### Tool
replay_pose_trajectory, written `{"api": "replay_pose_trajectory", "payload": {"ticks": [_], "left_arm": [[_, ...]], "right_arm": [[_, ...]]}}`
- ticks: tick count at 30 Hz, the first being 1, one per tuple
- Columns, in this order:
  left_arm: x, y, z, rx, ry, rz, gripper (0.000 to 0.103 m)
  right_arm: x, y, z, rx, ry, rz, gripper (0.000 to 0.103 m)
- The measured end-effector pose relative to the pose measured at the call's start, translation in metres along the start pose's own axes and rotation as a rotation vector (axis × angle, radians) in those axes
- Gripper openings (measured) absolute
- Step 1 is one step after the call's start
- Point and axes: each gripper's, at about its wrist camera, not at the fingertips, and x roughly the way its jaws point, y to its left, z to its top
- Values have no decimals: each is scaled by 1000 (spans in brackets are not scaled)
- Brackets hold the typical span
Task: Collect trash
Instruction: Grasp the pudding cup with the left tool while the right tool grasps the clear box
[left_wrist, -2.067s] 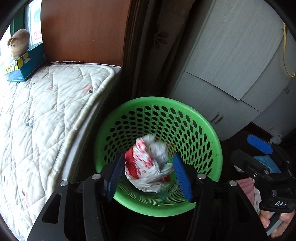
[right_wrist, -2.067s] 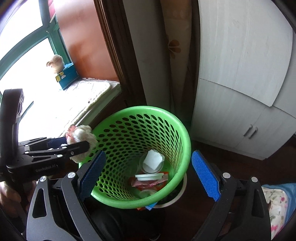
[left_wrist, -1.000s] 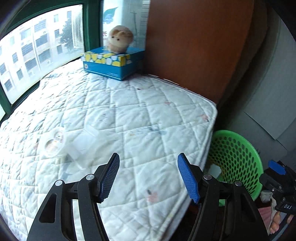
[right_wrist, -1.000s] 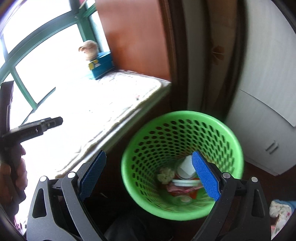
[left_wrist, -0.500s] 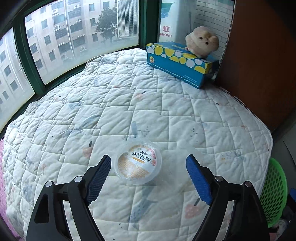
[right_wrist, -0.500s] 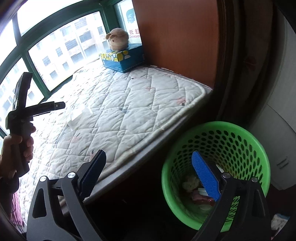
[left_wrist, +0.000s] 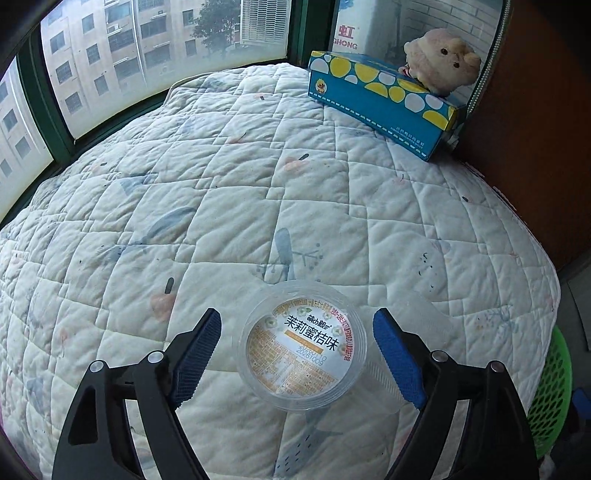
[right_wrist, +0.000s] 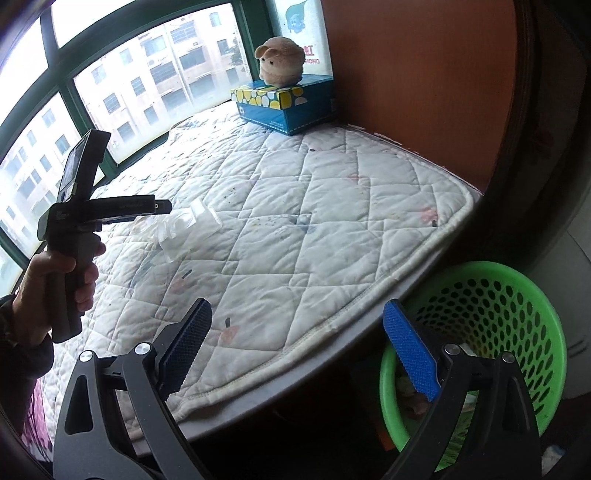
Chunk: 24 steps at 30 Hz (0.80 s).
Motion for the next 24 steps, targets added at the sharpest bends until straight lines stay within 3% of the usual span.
{"api": "replay_pose_trajectory", "payload": {"ticks": [7, 15, 24], "left_arm": [[8, 6, 0, -16, 22, -63, 67], [-11, 13, -2, -2, -19, -78, 67], [-52, 42, 3, 4, -102, -47, 67]], "right_arm": [[10, 14, 4, -17, 15, 13, 93], [21, 29, 11, -46, 30, 35, 93], [57, 67, 30, -17, 99, 140, 93]]}}
